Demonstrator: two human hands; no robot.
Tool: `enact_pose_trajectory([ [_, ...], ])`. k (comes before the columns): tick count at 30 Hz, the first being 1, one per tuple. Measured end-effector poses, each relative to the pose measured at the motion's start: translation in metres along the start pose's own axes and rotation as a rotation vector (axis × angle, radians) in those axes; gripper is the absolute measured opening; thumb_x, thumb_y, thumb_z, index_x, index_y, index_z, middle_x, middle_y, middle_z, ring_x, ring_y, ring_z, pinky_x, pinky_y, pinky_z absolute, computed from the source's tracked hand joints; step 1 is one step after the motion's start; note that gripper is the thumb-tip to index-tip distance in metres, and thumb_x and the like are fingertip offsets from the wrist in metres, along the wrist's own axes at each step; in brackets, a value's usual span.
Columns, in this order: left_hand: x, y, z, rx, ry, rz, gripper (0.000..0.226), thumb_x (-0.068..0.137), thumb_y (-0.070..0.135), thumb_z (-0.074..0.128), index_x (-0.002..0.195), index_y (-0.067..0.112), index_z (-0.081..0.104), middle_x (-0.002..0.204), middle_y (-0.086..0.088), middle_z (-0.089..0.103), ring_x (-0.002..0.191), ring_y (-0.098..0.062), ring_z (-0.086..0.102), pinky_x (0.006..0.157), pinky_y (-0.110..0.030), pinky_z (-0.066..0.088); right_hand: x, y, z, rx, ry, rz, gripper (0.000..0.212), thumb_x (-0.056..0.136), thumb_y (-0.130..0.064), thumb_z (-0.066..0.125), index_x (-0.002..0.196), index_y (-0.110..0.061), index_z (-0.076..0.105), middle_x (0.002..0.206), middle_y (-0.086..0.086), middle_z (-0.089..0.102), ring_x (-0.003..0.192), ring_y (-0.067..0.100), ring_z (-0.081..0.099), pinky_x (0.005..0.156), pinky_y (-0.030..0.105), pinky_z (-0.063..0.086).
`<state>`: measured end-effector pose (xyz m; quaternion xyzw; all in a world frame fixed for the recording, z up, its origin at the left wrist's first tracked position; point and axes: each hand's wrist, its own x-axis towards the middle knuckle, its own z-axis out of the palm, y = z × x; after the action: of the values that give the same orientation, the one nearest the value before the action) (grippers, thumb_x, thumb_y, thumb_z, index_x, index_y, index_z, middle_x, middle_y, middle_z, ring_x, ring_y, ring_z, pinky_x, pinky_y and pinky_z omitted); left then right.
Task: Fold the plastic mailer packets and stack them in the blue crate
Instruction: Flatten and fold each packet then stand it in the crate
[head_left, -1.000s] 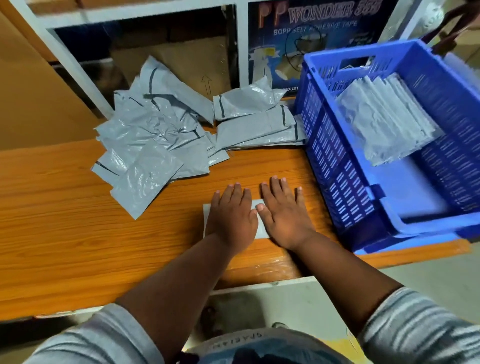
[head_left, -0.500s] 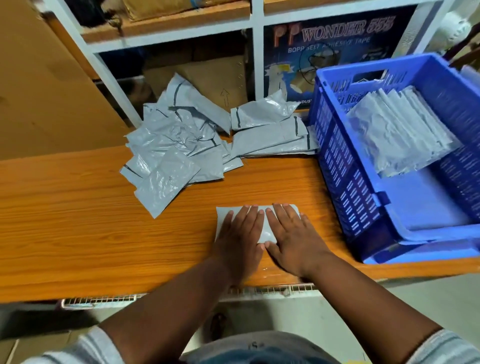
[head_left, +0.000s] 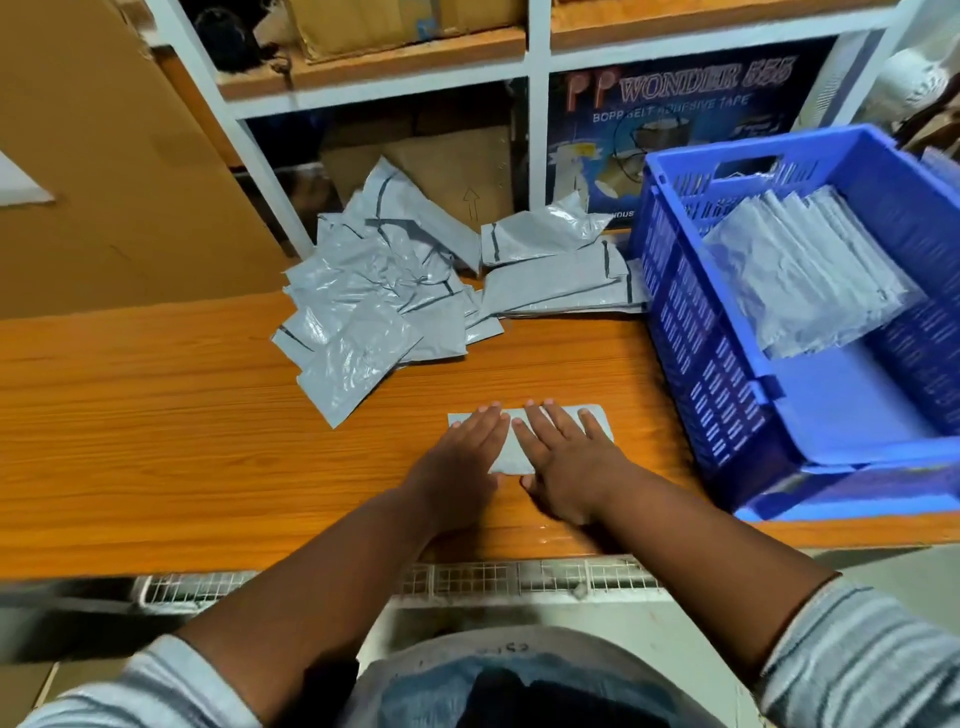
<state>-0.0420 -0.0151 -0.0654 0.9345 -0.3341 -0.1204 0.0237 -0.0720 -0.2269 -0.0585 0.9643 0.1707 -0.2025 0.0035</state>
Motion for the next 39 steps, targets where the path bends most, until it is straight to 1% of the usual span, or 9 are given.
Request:
enact_pose_trajectory([
  [4, 0.008, -0.012, -0.007, 0.009, -0.023, -0.047, 0.083, 0.111, 0.042, 0.05, 0.171, 0.012, 0.002, 0.18, -0.01, -0.003, 0.166, -0.026, -0.001, 0.135, -0.046, 0.008, 0.007, 0.001, -0.019, -0.048, 0.058, 0.011, 0.07, 0.113, -0.047, 0.028, 0.171, -0.022, -0.002, 0.179, 0.007, -0.009, 0.165, 0.031, -0.008, 0.131, 0.06, 0.0],
  [8, -0.009, -0.023, 0.003, 0.089, 0.154, -0.166, 0.084, 0.102, 0.044, 0.06, 0.168, 0.006, 0.024, 0.174, -0.019, 0.024, 0.161, -0.036, 0.026, 0.128, -0.056, 0.031, 0.009, -0.015, -0.009, 0.007, 0.261, -0.007, 0.078, 0.104, -0.029, 0.04, 0.172, -0.017, 0.001, 0.179, 0.013, -0.001, 0.166, 0.032, -0.003, 0.132, 0.058, -0.001],
  [16, -0.018, -0.029, 0.023, -0.003, 0.079, -0.172, 0.079, 0.108, 0.051, 0.04, 0.172, 0.024, 0.002, 0.18, -0.001, -0.002, 0.166, -0.024, 0.006, 0.133, -0.049, 0.014, 0.02, -0.026, 0.017, 0.108, 0.242, -0.089, 0.08, 0.103, -0.057, 0.029, 0.171, -0.031, -0.003, 0.176, 0.001, -0.021, 0.161, 0.028, -0.025, 0.13, 0.062, -0.005],
  [19, -0.016, -0.032, 0.004, -0.044, 0.19, -0.148, 0.068, 0.105, 0.053, 0.04, 0.165, 0.021, 0.038, 0.174, -0.005, 0.032, 0.159, -0.025, 0.031, 0.128, -0.043, 0.029, 0.024, -0.017, -0.002, 0.21, 0.192, -0.12, 0.075, 0.105, -0.066, 0.026, 0.171, -0.036, 0.01, 0.178, -0.003, -0.011, 0.164, 0.025, -0.014, 0.132, 0.056, 0.003],
  [21, -0.007, -0.036, -0.004, -0.024, 0.271, -0.081, 0.067, 0.103, 0.05, 0.039, 0.157, 0.013, 0.053, 0.166, -0.012, 0.046, 0.153, -0.028, 0.043, 0.122, -0.043, 0.04, 0.027, -0.011, -0.008, 0.333, 0.283, -0.088, 0.065, 0.108, -0.06, 0.031, 0.167, -0.033, 0.032, 0.179, -0.002, 0.012, 0.165, 0.022, 0.012, 0.132, 0.041, 0.015],
  [23, 0.002, -0.036, -0.007, -0.048, 0.25, -0.012, 0.074, 0.106, 0.048, 0.035, 0.17, 0.012, 0.023, 0.178, -0.01, 0.017, 0.165, -0.026, 0.015, 0.132, -0.045, 0.023, 0.032, -0.015, -0.004, 0.405, 0.433, -0.026, 0.058, 0.11, -0.047, 0.039, 0.163, -0.025, 0.04, 0.175, 0.002, 0.026, 0.161, 0.022, 0.026, 0.13, 0.037, 0.024],
  [26, 0.009, -0.04, 0.005, -0.051, 0.114, 0.057, 0.077, 0.112, 0.051, 0.03, 0.172, 0.019, -0.007, 0.179, 0.001, -0.013, 0.164, -0.017, -0.016, 0.134, -0.046, 0.004, 0.034, -0.031, 0.017, 0.238, 0.437, 0.026, 0.067, 0.112, -0.047, 0.032, 0.172, -0.025, 0.014, 0.18, 0.001, 0.009, 0.166, 0.021, 0.003, 0.133, 0.051, 0.013],
  [35, 0.001, -0.089, 0.014, 0.032, 0.027, 0.014, 0.092, 0.105, 0.076, 0.018, 0.17, 0.02, -0.014, 0.178, 0.0, -0.019, 0.164, -0.019, -0.018, 0.133, -0.048, -0.006, -0.002, 0.026, 0.016, 0.318, 0.153, 0.479, 0.076, 0.103, -0.079, 0.011, 0.167, -0.047, -0.014, 0.177, -0.006, -0.019, 0.163, 0.021, -0.021, 0.131, 0.056, -0.007],
  [39, 0.011, -0.075, -0.004, -0.109, 0.113, 0.034, 0.091, 0.104, 0.074, 0.019, 0.171, 0.019, -0.008, 0.178, -0.001, -0.018, 0.164, -0.022, -0.017, 0.134, -0.052, -0.003, 0.009, 0.004, -0.001, 0.195, 0.314, 0.398, 0.072, 0.111, -0.066, 0.02, 0.171, -0.03, 0.004, 0.178, -0.002, -0.01, 0.164, 0.022, -0.017, 0.132, 0.053, -0.006],
])
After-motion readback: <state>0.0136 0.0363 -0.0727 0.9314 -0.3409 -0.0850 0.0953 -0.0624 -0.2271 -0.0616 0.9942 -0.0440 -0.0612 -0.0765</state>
